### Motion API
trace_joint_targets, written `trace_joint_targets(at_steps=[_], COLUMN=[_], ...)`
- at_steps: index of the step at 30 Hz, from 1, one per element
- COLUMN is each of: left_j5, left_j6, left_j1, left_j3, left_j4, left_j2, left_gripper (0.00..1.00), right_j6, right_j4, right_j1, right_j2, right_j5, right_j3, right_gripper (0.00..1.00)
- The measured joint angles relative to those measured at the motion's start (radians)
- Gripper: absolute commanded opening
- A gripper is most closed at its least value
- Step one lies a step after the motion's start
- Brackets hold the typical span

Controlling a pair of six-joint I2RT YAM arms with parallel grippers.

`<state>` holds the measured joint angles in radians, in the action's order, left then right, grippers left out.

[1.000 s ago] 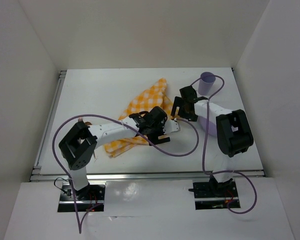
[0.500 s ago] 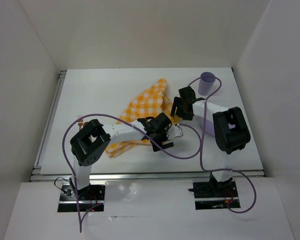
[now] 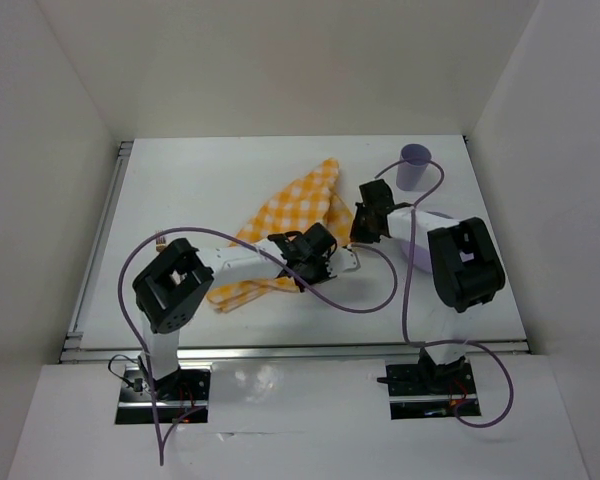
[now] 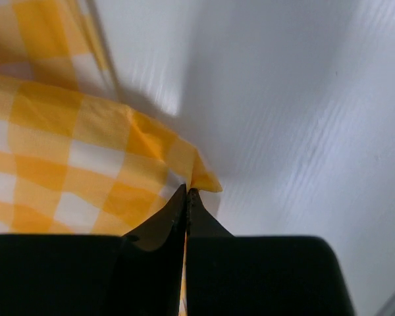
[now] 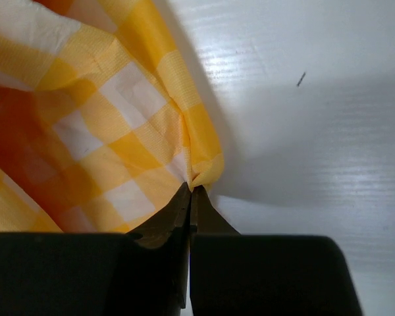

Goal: Set the dinner table for one person

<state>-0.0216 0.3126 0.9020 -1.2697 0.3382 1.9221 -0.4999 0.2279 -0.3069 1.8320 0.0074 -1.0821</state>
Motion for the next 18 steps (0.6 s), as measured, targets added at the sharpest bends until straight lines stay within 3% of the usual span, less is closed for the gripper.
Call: trace_joint_targets(at_steps=[7, 12, 18], left_j5=[-0.067, -0.11, -0.084], left_j6=[-0.008, -0.037, -0.083], left_j1=[-0.107, -0.3, -0.498], left_j3=[-0.07, -0.298, -0.46], left_j4=[0.177, 0.267, 0.293], left_j2=[-0.146, -0.202, -0.213], left_gripper=[0.0, 0.0, 0.0], right_j6=[0.005, 0.009, 0.006], right_j4=[0.026, 0.091, 0.191], right_j1=[0.0, 0.0, 0.0], right_j2=[-0.105, -0.273, -0.431], right_j5=[-0.004, 0.01, 0.021], right_j3=[0.067, 0.132, 0.191], right_gripper=[0.0, 0.0, 0.0])
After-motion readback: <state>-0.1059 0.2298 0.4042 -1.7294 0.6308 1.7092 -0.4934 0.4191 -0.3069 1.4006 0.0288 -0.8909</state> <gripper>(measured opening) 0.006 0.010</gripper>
